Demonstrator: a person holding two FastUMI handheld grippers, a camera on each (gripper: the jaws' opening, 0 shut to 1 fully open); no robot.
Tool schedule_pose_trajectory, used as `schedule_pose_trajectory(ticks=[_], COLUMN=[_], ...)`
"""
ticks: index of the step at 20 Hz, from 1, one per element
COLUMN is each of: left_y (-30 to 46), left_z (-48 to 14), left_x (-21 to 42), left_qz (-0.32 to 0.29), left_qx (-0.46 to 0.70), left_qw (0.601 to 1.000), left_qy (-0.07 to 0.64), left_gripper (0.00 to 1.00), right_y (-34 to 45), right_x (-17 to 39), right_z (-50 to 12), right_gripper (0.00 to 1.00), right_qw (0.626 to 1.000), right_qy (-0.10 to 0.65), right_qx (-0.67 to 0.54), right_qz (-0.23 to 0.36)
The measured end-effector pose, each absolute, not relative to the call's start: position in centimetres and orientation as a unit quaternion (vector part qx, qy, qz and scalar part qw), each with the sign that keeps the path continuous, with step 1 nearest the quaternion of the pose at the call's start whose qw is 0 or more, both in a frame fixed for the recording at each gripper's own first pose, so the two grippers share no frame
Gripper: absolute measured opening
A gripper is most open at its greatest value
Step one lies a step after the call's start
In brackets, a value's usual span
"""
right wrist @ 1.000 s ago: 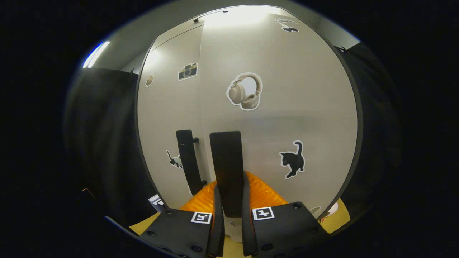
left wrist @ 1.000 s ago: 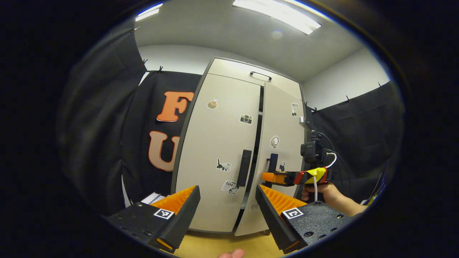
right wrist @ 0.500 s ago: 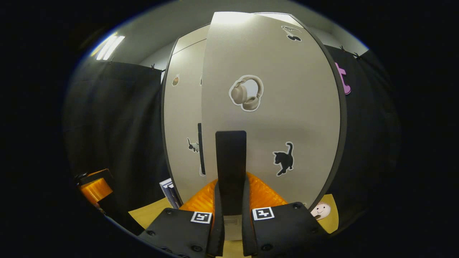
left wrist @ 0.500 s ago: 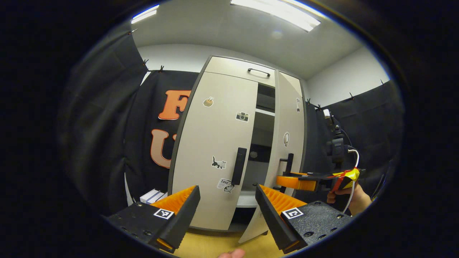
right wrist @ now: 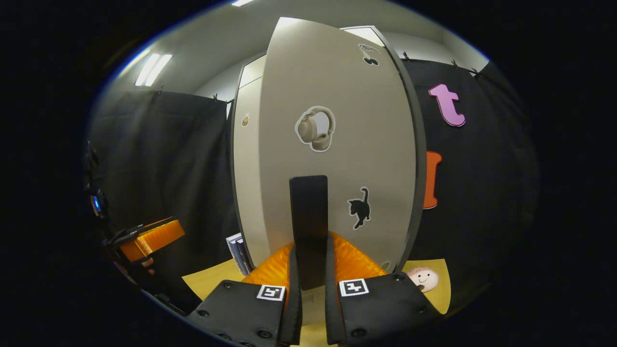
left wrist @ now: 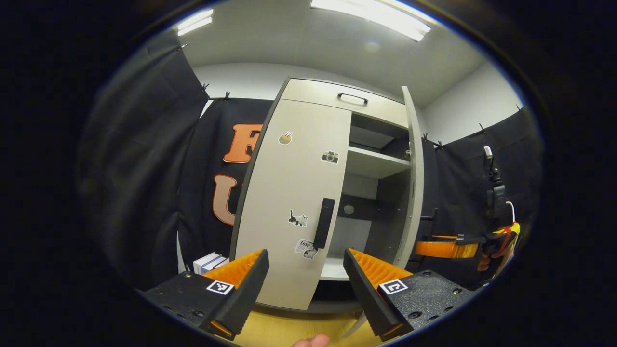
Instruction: Open the right door of the double-door shoe cabinet with the right hand, and open the left door with the left hand.
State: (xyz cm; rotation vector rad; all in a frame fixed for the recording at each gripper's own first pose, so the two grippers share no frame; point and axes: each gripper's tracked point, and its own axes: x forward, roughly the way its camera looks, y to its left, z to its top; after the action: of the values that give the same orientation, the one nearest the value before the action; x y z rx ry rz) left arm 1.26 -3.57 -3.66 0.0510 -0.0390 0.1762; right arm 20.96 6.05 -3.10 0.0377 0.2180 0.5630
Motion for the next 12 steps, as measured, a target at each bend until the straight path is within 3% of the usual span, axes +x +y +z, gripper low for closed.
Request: schedule_pose_trajectory(ticks=[12], left_y=[-7.3], left_z=[-3.5], left_x=[1.5], left_qz=[0.083], left_qx=[0.035], left_qw=[0.995], left_qy=[-0.034], left_gripper=[0.94], right_y=[4.1], right_x=[21.4], right_z=[-3.0], right_gripper=[0.27], right_qw=[0.959], right_qy=[0.094], right_qx=[0.014], right_qz=[0.265])
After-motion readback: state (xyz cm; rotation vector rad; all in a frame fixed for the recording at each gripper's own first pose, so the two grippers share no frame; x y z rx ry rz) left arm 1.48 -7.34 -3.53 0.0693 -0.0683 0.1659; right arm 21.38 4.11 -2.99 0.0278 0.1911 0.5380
